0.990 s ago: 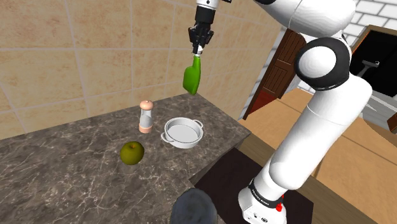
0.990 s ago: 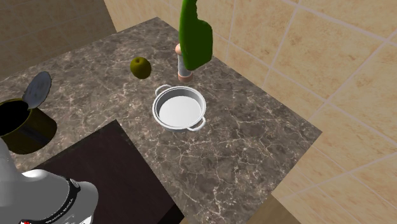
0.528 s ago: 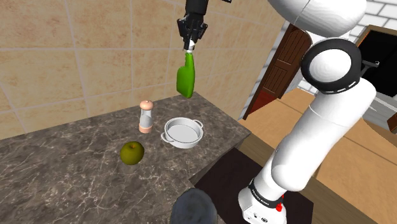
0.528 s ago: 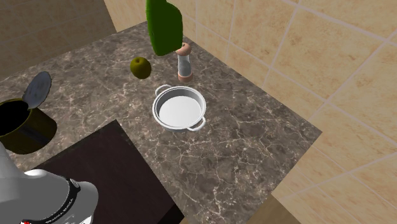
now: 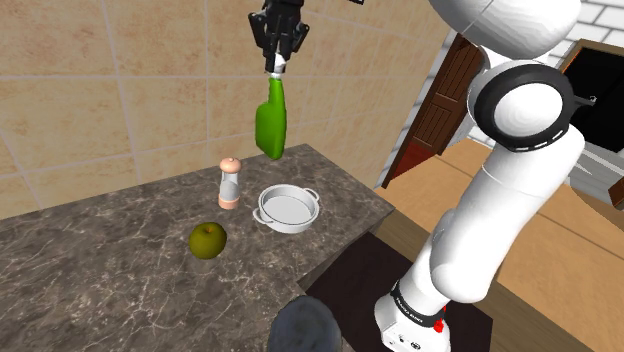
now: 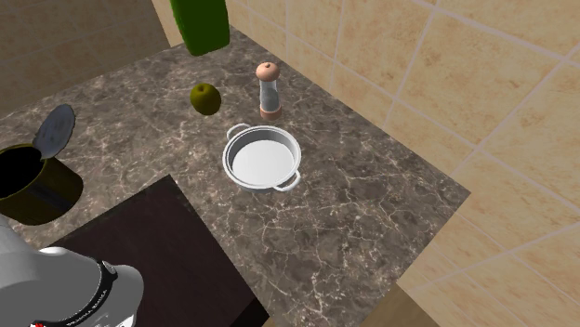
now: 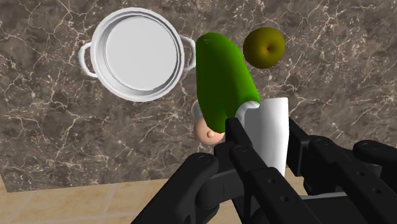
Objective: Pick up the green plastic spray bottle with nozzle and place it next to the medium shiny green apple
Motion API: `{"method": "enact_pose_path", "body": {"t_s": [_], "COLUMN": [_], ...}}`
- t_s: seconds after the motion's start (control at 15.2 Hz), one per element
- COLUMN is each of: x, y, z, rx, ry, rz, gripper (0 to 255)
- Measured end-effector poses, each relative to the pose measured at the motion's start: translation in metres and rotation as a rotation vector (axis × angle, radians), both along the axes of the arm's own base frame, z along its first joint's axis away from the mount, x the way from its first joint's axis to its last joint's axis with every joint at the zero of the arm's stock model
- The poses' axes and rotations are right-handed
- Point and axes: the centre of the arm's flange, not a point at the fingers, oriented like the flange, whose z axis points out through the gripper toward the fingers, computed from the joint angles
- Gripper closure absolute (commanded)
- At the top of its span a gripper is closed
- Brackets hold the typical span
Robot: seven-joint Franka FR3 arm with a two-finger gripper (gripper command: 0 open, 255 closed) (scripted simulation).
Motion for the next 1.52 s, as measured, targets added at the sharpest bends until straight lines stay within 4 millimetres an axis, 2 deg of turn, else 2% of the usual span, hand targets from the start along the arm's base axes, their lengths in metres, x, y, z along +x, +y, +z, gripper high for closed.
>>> {"method": "enact_pose_path", "body": {"t_s": [0.13,0.26,1.52], "x": [-0.008,-0.011,-0.010], "y": [0.025,0.032,0.036], "z": [0.007,0.003,-0.095], "rx": [0.000,0.000,0.000], "ry": [0.000,0.000,0.001], "rz": [0.000,-0.001,-0.002], "gripper": [255,255,255]}}
